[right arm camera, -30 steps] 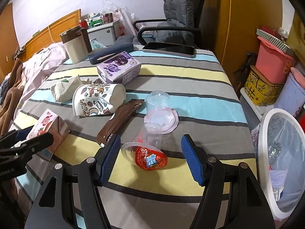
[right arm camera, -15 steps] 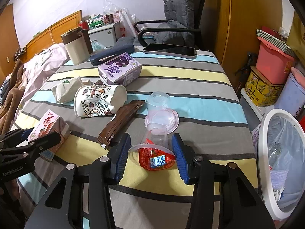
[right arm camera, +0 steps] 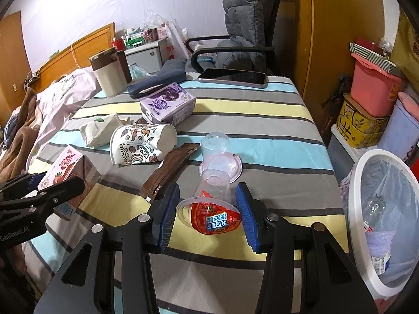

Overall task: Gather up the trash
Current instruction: 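Grasp the red-lidded jelly cup with the right tool while the left tool holds the carton, then carry the milk carton and jelly cup over the white bin and open both tools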

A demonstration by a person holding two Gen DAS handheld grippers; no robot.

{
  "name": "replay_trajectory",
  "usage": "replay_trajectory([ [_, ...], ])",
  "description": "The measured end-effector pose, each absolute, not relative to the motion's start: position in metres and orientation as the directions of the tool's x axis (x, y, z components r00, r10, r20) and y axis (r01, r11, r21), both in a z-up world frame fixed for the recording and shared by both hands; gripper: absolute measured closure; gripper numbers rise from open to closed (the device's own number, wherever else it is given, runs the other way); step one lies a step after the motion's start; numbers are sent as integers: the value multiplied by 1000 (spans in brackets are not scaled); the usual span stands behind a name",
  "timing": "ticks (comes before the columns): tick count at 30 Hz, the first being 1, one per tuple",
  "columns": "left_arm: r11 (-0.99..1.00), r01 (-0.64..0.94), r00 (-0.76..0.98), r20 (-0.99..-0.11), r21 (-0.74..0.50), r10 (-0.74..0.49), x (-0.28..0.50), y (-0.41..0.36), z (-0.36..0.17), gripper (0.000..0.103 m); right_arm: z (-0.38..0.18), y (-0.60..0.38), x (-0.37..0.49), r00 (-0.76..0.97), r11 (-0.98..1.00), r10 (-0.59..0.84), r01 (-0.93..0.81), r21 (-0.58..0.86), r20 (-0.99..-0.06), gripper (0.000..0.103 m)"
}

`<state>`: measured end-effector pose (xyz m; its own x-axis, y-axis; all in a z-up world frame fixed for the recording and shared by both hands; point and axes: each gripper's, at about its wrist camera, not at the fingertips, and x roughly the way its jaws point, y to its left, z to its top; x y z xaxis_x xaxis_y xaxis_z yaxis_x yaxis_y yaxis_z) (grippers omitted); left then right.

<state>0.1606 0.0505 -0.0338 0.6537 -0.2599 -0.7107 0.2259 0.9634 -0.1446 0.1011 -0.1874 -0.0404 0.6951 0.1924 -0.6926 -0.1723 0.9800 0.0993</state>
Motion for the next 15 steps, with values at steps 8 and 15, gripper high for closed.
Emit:
replay_trajectory([
  [8,957,259,669,-691,-130,-275,152,32,-20,44,-25,-200,87,735,982,183,-162,94,-653,56],
  [15,950,288,678,-676,-117,-289,146,13,-9,44,-14,-217,81,764,987,164,-131,98,-624,56],
])
